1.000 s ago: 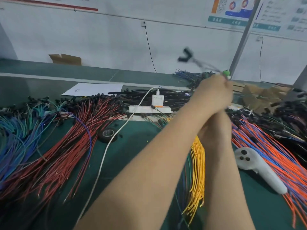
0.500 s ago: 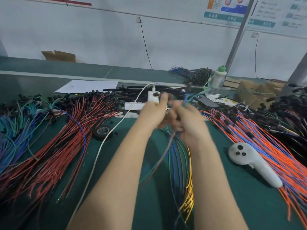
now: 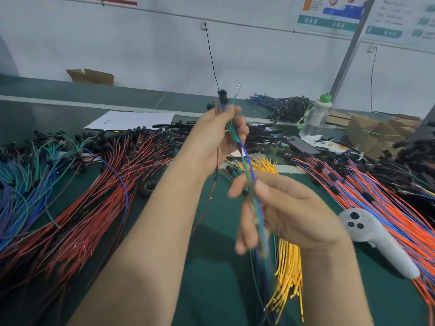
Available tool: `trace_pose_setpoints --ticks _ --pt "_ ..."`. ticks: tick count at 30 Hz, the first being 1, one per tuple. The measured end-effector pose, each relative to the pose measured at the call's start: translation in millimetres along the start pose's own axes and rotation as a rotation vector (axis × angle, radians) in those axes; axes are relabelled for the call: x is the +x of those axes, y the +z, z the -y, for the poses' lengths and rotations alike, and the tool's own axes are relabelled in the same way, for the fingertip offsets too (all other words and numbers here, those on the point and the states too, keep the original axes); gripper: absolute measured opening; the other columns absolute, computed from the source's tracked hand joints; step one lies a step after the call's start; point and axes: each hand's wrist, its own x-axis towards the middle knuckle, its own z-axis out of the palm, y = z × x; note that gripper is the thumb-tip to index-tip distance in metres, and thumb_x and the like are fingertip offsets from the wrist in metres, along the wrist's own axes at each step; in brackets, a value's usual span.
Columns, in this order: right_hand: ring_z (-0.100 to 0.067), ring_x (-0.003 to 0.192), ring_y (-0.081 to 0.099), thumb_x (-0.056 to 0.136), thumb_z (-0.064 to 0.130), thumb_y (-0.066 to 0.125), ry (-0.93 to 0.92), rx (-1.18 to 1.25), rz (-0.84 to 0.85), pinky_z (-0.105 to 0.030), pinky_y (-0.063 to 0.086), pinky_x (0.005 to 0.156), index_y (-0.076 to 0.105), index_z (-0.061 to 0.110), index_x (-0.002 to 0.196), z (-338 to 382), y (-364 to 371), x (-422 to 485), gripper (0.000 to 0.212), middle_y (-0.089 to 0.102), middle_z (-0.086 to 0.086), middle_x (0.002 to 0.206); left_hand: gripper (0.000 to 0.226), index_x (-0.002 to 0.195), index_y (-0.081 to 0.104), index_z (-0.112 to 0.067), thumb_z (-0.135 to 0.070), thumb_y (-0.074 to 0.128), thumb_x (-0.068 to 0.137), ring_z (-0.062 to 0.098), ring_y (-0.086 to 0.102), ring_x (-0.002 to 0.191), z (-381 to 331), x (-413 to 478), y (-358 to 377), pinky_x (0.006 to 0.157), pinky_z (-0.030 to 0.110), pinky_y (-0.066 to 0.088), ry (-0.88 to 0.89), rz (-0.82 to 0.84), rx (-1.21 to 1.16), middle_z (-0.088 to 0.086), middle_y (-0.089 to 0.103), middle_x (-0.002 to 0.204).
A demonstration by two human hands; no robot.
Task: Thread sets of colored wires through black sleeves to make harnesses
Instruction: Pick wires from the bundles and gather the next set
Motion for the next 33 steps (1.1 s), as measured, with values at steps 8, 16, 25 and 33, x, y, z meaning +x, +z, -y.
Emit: trace_pose_setpoints --ticks 8,16,25,33 --pt "-0.008 0.047 0.056 0.096 0.030 0.056 0.341 -0.711 -0.694 -0.014 0.045 0.046 0.059 0.010 0.079 -26.3 -43.5 30.0 0.027 0.058 -0.002 0.060 0.019 0.105 0.061 -0.012 -0.017 0.043 0.100 0.011 0.061 0.068 78.0 -7.9 -37.2 0.068 0.027 0.049 -0.266 -0.076 0.153 0.000 0.068 0.079" --pt "-0.008 0.046 0.051 0.094 0.007 0.056 0.171 -0.479 -0.921 -0.014 0.043 0.043 0.063 0.010 0.076 -78.8 -69.4 54.2 0.020 0.061 -0.001 0.059 0.026 0.105 0.064 -0.012 -0.021 0.040 0.102 0.012 0.067 0.060 113.6 -19.8 -71.6 0.057 0.024 0.055 -0.351 -0.090 0.098 0.002 0.072 0.074" --pt "-0.008 0.049 0.056 0.093 0.004 0.058 0.037 -0.497 -0.982 -0.019 0.050 0.050 0.061 -0.005 0.083 -78.8 -72.4 46.7 0.014 0.060 -0.006 0.063 0.023 0.090 0.061 -0.003 -0.008 0.041 0.100 0.016 0.069 0.064 116.8 -19.3 -68.8 0.062 0.028 0.059 -0.336 -0.092 0.152 0.011 0.068 0.078" --pt "-0.013 0.053 0.060 0.093 0.009 0.060 0.015 -0.618 -1.069 -0.021 0.050 0.049 0.057 0.003 0.078 -83.8 -78.0 45.4 0.016 0.063 -0.015 0.073 0.026 0.081 0.057 -0.009 -0.012 0.041 0.101 0.033 0.061 0.095 118.2 -23.0 -68.8 0.093 0.048 0.048 -0.318 -0.031 0.464 0.020 0.058 0.099"
